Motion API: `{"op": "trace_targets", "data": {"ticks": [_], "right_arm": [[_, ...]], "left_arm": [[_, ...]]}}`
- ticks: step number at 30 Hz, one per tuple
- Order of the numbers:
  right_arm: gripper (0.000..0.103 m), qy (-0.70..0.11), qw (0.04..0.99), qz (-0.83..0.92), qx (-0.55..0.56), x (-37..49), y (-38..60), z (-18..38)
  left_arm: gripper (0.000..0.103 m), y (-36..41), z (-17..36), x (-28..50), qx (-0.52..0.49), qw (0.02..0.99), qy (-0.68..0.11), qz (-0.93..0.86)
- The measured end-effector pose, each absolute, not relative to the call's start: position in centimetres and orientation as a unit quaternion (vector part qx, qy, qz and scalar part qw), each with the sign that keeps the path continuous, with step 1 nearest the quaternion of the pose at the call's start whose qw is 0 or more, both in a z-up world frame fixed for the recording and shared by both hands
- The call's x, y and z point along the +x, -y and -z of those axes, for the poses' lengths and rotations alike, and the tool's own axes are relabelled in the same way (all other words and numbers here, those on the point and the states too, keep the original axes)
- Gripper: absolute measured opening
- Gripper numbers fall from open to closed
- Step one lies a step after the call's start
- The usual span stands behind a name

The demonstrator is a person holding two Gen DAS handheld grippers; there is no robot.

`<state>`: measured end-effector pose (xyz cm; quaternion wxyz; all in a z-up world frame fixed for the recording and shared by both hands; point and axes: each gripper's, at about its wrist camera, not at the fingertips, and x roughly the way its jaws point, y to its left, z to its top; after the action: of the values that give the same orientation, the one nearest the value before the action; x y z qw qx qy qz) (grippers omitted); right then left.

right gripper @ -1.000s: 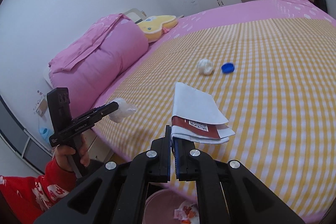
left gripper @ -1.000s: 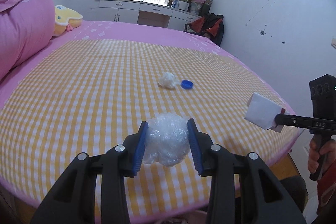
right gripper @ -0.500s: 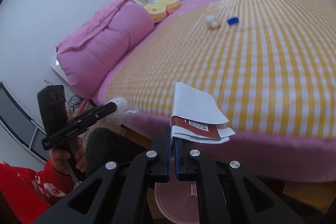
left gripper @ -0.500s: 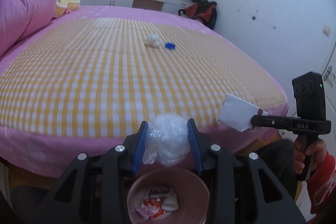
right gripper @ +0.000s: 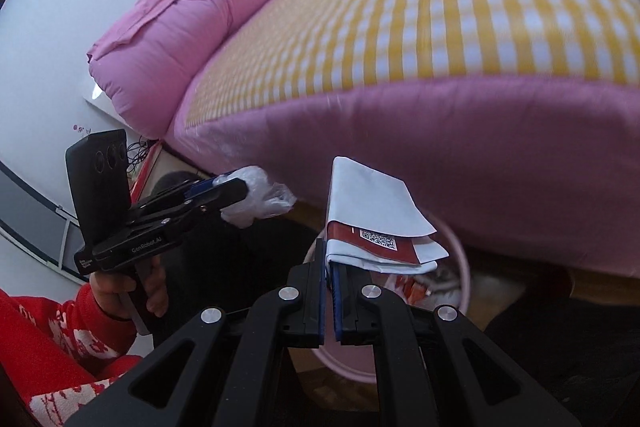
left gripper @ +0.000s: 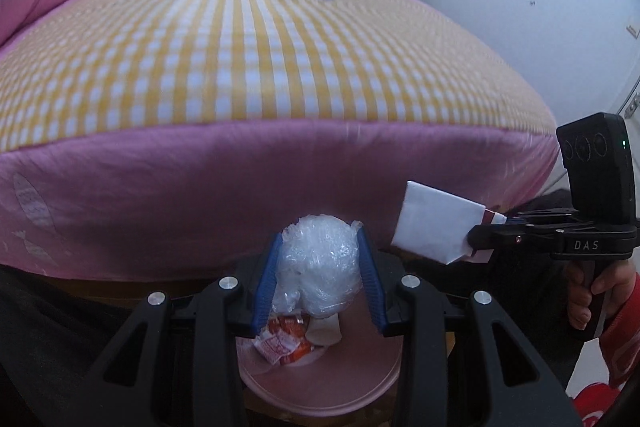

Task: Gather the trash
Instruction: 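Carry the plastic bag and white box over the pink bin, then open both tools to drop the bag and box into the pink bin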

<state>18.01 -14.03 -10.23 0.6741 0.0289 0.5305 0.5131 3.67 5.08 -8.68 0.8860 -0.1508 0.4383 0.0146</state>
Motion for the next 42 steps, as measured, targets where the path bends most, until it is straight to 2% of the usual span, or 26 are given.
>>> {"op": "trace_targets", "data": {"ticks": [29, 30, 32, 33, 34, 36, 38, 40, 42], "right_arm": [[0.008, -0.663, 0.605, -0.439, -0.028, 17.6, 9.3, 19.3], [0.01, -0.665, 0.604, -0.438, -0.029, 17.8, 9.5, 19.7], [0.023, -0.671, 0.603, -0.431, -0.031, 17.6, 8.8, 20.0], [0.042, -0.672, 0.604, -0.428, -0.031, 17.6, 8.9, 20.0], [0.05, -0.671, 0.604, -0.428, -0.032, 17.7, 9.1, 20.0], [0.05, -0.669, 0.609, -0.424, -0.045, 17.6, 9.1, 19.8], [0.056, -0.665, 0.615, -0.421, -0.052, 17.8, 9.5, 19.5], [0.069, -0.662, 0.62, -0.417, -0.053, 17.9, 9.7, 19.1], [0.077, -0.659, 0.624, -0.417, -0.053, 18.0, 9.9, 18.8]], "left_arm": [[0.042, -3.1, 18.8, 6.8, -0.162, 0.791, -0.59, -0.016], [0.045, -3.0, 19.0, 6.9, -0.158, 0.789, -0.594, -0.017], [0.048, -2.9, 19.3, 7.2, -0.153, 0.787, -0.598, -0.018], [0.053, -2.8, 19.4, 7.3, -0.151, 0.786, -0.6, -0.018], [0.063, -2.7, 19.6, 7.4, -0.148, 0.784, -0.602, -0.02], [0.068, -2.9, 19.9, 7.5, -0.146, 0.783, -0.604, -0.024], [0.072, -3.2, 20.0, 7.2, -0.147, 0.78, -0.608, -0.026], [0.076, -3.3, 20.1, 7.2, -0.147, 0.779, -0.61, -0.029], [0.078, -3.6, 20.0, 7.0, -0.144, 0.777, -0.612, -0.028]]}}
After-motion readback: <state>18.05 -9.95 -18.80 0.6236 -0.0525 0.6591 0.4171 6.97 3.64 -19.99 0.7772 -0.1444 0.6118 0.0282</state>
